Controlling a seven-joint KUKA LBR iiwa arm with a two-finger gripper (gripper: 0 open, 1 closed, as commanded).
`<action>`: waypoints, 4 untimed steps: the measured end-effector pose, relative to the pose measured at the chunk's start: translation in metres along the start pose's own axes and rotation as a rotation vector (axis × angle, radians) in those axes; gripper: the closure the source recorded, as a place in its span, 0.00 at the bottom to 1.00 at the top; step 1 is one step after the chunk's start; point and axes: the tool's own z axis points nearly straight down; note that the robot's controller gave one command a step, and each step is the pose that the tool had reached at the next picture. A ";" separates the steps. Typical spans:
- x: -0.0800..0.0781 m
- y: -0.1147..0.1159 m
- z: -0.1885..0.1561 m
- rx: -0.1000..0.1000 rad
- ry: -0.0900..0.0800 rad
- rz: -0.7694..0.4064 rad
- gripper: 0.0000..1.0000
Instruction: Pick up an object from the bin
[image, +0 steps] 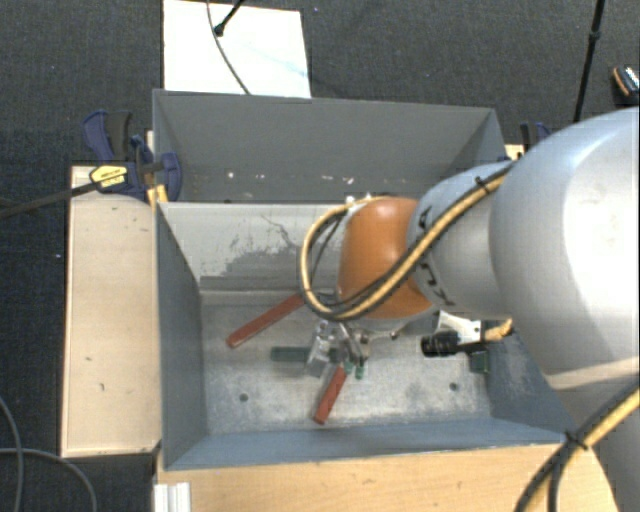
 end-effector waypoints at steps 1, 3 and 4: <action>0.029 -0.039 -0.056 0.002 0.001 -0.004 1.00; 0.001 -0.027 0.001 0.000 0.000 0.034 0.00; 0.002 -0.026 -0.003 -0.002 0.001 0.036 1.00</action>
Offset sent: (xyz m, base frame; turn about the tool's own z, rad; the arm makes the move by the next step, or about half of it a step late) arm -0.0390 -0.0274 0.0534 -0.0074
